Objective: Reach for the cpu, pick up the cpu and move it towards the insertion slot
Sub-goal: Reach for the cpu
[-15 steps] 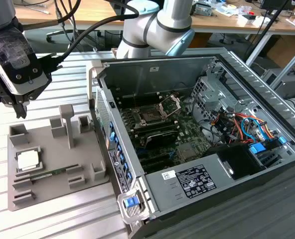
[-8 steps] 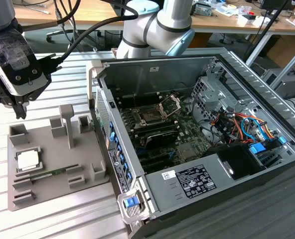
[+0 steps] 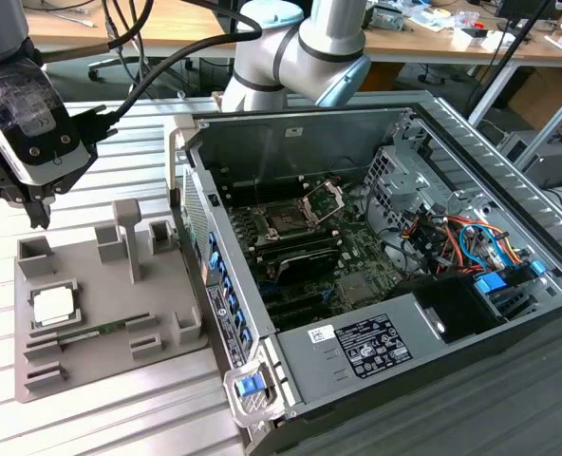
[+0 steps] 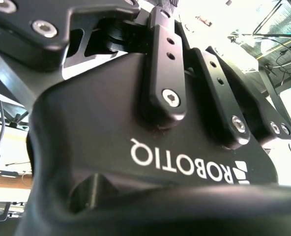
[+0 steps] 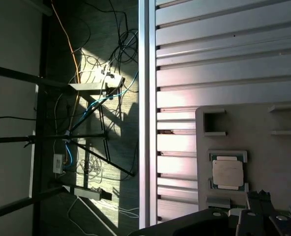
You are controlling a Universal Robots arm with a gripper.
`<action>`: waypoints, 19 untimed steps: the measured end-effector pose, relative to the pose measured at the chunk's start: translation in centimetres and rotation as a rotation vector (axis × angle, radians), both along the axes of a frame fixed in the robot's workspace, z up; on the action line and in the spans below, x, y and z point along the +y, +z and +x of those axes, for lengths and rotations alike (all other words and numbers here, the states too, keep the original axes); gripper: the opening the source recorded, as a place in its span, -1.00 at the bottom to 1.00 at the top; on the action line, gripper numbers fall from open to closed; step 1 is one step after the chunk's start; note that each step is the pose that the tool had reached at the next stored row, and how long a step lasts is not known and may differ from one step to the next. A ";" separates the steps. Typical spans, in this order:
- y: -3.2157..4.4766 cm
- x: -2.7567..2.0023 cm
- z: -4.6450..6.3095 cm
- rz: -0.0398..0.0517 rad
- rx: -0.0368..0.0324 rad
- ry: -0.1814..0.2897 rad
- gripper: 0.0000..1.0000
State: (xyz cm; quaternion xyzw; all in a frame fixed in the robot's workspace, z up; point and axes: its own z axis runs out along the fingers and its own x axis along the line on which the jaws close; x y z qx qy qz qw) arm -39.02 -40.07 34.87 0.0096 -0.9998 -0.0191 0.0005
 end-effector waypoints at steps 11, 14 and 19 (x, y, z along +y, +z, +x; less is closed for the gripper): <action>-0.27 0.00 -0.1 -0.0002 0.0000 0.000 -0.79; -0.39 0.00 -0.1 -0.0006 0.0000 0.000 -0.79; -0.47 0.00 -0.1 -0.0012 0.0000 0.000 -0.79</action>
